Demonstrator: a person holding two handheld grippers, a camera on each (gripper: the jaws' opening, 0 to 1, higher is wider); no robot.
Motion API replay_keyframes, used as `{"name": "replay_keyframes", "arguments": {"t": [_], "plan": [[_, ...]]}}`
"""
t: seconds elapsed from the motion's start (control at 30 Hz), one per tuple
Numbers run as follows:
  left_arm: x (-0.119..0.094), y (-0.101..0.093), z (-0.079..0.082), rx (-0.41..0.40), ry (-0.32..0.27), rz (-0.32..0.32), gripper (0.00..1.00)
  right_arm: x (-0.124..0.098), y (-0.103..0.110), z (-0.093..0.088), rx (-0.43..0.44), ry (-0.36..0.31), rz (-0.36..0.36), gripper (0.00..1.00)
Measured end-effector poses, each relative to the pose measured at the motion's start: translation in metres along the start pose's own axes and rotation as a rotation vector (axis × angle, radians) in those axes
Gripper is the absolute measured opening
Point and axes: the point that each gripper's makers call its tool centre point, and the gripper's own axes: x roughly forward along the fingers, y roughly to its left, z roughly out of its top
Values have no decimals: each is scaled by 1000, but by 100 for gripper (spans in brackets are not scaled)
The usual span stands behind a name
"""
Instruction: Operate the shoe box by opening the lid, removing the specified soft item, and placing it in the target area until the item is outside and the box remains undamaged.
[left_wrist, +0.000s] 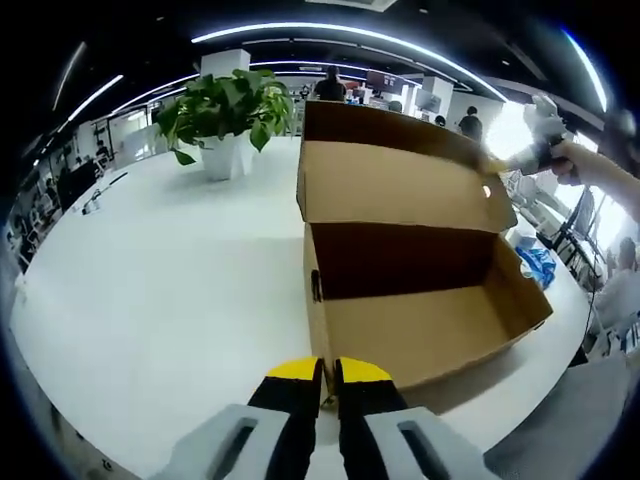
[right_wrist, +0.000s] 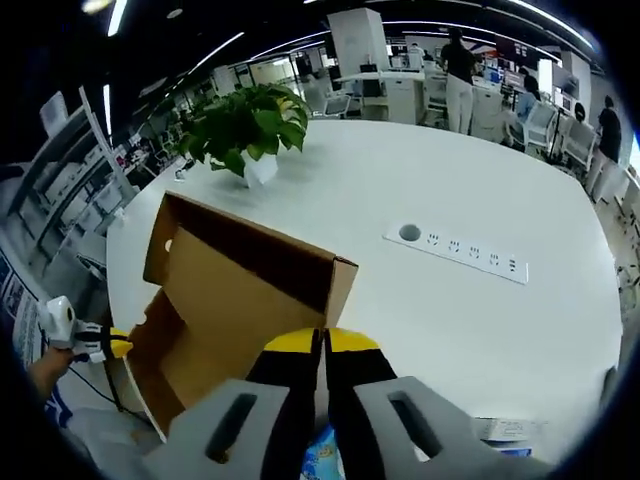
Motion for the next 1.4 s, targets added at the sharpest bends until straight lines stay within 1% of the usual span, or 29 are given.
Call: {"name": "replay_keyframes", "arguments": {"t": [0.2, 0.37, 0.5, 0.7, 0.97, 1.13, 1.2, 1.3, 1.37, 1.4], "plan": [[0, 0, 0, -5, -7, -5, 5, -21, 17, -6, -18, -32, 7, 0], [-1, 0, 0, -10, -14, -13, 5, -28, 21, -7, -37, -56, 12, 0], [-1, 0, 0, -22, -19, -17, 5, -36, 26, -12, -43, -87, 10, 0], [-2, -1, 1, -28, -23, -14, 5, -49, 38, -24, -58, -151, 10, 1], [-2, -1, 2, -27, -25, -10, 6, -58, 48, -38, -68, -193, -7, 1], [-1, 0, 3, -29, -36, -8, 6, -63, 55, -51, -60, -214, -11, 2], [-1, 0, 3, -28, -41, -9, 6, -64, 57, -56, -72, -217, -16, 2], [-2, -1, 2, -29, -43, -15, 9, -66, 60, -62, -82, -224, -24, 3], [-2, -2, 1, -46, -44, -23, 15, -67, 62, -66, -107, -234, -36, 3], [-2, -2, 0, -52, -47, -25, 17, -67, 64, -69, -111, -232, -37, 3]]}}
